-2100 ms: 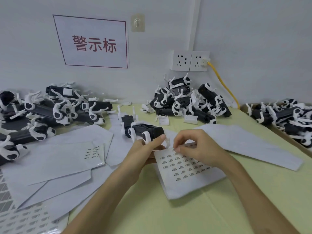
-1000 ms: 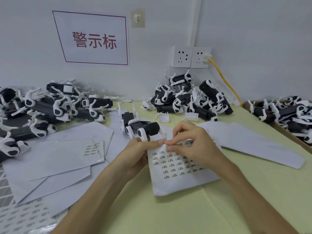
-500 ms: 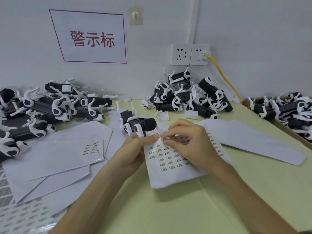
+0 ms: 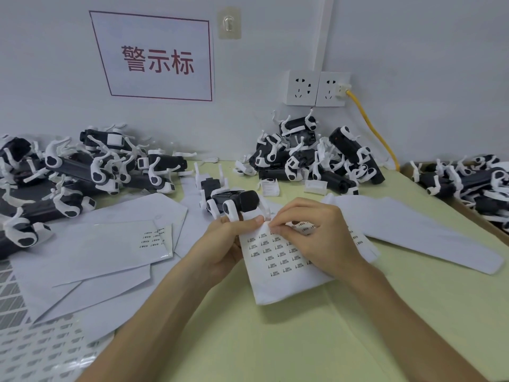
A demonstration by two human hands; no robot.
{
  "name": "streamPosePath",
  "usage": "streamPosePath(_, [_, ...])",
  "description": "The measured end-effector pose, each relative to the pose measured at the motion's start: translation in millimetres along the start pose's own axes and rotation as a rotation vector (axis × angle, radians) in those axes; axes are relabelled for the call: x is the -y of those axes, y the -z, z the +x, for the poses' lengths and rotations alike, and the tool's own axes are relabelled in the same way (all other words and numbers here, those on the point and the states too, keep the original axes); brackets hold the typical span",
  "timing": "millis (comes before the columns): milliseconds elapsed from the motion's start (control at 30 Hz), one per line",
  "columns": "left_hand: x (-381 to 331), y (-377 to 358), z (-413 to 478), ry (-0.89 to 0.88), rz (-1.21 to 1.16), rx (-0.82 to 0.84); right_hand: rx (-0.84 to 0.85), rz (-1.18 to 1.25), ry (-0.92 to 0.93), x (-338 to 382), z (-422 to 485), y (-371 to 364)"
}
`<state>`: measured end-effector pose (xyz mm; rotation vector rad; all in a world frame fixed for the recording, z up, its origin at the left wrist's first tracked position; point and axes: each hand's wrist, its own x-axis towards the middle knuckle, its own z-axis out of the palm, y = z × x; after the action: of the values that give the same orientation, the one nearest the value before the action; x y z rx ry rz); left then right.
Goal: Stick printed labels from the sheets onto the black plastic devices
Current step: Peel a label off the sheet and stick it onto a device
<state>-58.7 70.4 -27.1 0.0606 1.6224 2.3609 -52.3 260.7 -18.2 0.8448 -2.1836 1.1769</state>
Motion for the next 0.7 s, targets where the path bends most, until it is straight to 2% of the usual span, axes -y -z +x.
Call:
streamPosePath(133, [-2.8, -1.1, -0.8, -0.009, 0.042, -0.063, 0.008, 0.041, -0.049, -0.2, -0.6, -1.8])
streamPosePath(300, [-0.8, -3.2, -1.2, -0.054, 0.2, -0.212, 0.007, 0.42, -0.272, -0.1, 3.0, 5.4])
streamPosePath(400, [2.6, -4.7, 2.2, -0.072, 0.293, -0.278, 0.01, 0.551, -0.349, -1.5, 4.4, 6.8])
streamPosePath(600, [10.8, -10.8, 2.0, -0.139, 0.471, -0.243, -0.018, 0.581, -0.386, 1.3, 3.3, 1.5])
streamPosePath(700, [16.8, -12.4, 0.3, -0.325, 0.708, -0.162, 0.001, 0.443, -0.375, 5.1, 0.9, -3.7])
